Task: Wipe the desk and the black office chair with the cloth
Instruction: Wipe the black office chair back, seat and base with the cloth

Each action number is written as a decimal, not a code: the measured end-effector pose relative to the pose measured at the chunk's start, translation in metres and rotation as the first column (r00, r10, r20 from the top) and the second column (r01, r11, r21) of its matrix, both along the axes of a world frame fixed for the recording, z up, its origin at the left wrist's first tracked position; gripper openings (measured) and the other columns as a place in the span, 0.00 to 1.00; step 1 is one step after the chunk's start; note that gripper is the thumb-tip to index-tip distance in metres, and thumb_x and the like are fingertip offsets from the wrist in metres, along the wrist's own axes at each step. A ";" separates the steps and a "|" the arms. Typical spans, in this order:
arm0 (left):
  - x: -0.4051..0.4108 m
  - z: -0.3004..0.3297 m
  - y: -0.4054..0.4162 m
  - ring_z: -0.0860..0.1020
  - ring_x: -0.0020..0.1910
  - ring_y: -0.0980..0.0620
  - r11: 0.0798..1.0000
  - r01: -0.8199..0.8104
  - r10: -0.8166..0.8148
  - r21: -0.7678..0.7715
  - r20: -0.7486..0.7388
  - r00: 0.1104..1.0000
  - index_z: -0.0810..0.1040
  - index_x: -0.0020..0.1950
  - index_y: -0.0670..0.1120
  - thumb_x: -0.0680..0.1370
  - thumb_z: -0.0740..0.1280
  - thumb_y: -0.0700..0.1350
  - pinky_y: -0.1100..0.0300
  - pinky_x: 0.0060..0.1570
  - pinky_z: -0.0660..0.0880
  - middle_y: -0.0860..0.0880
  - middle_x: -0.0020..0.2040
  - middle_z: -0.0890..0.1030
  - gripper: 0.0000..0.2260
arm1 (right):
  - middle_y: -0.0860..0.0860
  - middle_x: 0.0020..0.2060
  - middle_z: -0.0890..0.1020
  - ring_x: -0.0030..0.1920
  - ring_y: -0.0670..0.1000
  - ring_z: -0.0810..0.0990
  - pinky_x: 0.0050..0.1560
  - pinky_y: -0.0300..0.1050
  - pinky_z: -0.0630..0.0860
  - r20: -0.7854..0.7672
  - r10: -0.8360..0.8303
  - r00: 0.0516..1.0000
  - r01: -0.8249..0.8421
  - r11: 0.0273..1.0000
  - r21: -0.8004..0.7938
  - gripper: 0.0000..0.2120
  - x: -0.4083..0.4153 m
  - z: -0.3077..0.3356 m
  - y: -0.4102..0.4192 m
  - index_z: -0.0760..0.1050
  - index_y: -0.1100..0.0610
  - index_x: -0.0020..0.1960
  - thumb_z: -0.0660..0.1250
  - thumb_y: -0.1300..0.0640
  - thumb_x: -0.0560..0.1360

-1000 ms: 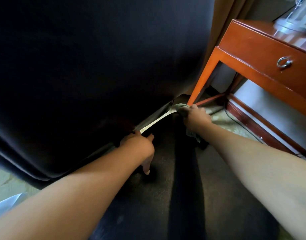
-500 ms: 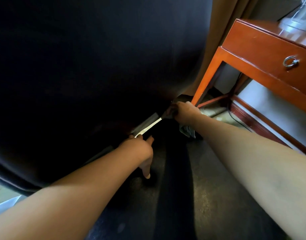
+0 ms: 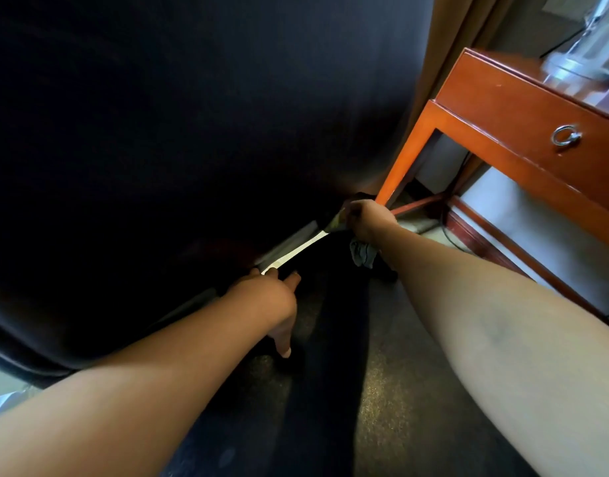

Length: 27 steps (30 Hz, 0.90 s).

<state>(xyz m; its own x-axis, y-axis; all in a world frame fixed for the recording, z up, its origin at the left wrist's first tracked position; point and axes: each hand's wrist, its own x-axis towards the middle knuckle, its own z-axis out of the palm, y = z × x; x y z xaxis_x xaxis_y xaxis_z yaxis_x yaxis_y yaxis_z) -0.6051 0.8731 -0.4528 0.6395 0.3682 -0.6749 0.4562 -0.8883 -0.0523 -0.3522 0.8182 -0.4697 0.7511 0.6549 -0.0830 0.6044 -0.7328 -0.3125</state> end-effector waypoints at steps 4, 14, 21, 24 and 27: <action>0.001 -0.005 0.000 0.47 0.79 0.34 1.000 -0.018 0.018 0.002 0.014 1.000 0.33 0.80 0.56 0.66 0.79 0.60 0.35 0.68 0.68 0.46 0.81 0.43 0.61 | 0.51 0.52 0.81 0.46 0.51 0.80 0.41 0.34 0.75 -0.146 -0.087 0.985 0.086 0.996 -0.017 0.10 0.017 -0.002 -0.033 0.81 0.54 0.58 0.66 0.57 0.79; -0.004 -0.006 0.004 0.45 0.79 0.34 0.997 -0.057 0.060 -0.054 0.050 0.997 0.35 0.80 0.57 0.67 0.79 0.58 0.35 0.68 0.67 0.47 0.81 0.42 0.60 | 0.57 0.48 0.79 0.52 0.57 0.81 0.38 0.44 0.74 -0.200 -0.341 0.919 0.247 0.890 -0.384 0.11 0.002 0.027 -0.082 0.73 0.61 0.42 0.55 0.64 0.80; -0.005 -0.004 0.002 0.46 0.78 0.32 1.000 -0.019 0.019 -0.014 -0.024 1.000 0.31 0.79 0.56 0.69 0.76 0.62 0.37 0.71 0.65 0.46 0.81 0.39 0.59 | 0.51 0.56 0.80 0.56 0.53 0.80 0.56 0.45 0.79 -0.341 -0.174 0.924 0.170 0.985 -0.041 0.21 0.001 0.026 -0.020 0.82 0.53 0.62 0.57 0.65 0.77; -0.005 -0.003 0.001 0.45 0.78 0.32 1.000 -0.004 0.004 -0.016 -0.030 1.000 0.31 0.79 0.56 0.69 0.76 0.62 0.38 0.71 0.65 0.46 0.81 0.38 0.58 | 0.52 0.59 0.81 0.56 0.52 0.78 0.57 0.44 0.76 -0.325 -0.187 0.927 0.188 0.982 -0.029 0.18 0.009 0.016 -0.037 0.81 0.55 0.64 0.60 0.62 0.79; -0.007 0.001 0.002 0.45 0.79 0.33 1.000 0.001 -0.001 -0.024 -0.007 1.000 0.32 0.79 0.56 0.69 0.76 0.62 0.38 0.71 0.65 0.47 0.81 0.38 0.58 | 0.59 0.66 0.78 0.65 0.58 0.77 0.62 0.45 0.71 -0.226 -0.280 0.933 0.222 0.942 -0.251 0.17 0.015 0.007 -0.087 0.77 0.62 0.67 0.60 0.57 0.82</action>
